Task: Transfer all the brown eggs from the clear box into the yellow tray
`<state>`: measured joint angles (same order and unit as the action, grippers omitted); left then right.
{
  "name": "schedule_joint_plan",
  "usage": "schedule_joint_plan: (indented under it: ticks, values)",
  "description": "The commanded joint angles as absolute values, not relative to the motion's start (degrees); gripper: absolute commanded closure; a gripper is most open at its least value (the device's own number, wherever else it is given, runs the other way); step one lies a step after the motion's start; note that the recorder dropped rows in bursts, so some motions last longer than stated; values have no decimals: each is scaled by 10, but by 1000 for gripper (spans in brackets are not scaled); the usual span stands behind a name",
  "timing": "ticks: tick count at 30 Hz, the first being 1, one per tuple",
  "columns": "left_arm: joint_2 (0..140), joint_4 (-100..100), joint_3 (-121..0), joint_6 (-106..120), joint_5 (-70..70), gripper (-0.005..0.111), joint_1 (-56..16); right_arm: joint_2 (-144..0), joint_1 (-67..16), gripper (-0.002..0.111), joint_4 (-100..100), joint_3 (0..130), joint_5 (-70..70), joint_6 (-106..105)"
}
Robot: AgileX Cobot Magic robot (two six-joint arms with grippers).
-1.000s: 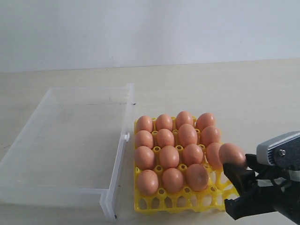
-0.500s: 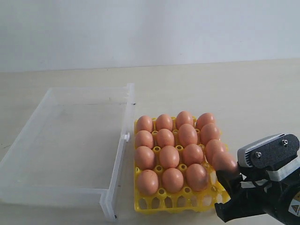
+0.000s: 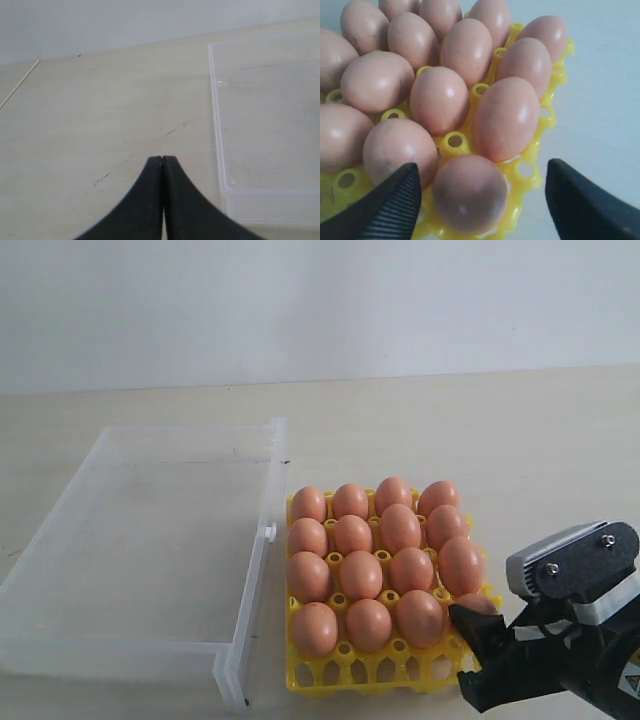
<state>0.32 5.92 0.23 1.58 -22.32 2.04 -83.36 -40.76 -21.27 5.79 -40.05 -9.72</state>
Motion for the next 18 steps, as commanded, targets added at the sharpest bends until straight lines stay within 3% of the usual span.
schedule_joint_plan:
  ticks: [1, 4, 5, 10, 18]
  values:
    - [0, 58, 0, 13, -218, 107, 17, -747, -405, 66, -251, 62, -397, -167]
    - [0, 58, 0, 13, -218, 107, 17, -655, -405, 105, -286, 62, -361, -222]
    - [0, 58, 0, 13, -218, 107, 17, -620, -405, 107, -294, 61, -353, -236]
    - [0, 58, 0, 13, -218, 107, 17, -481, -405, 108, -299, 31, -354, -270]
    - [0, 58, 0, 13, -218, 107, 17, -385, -405, 108, -233, 6, -343, -237]
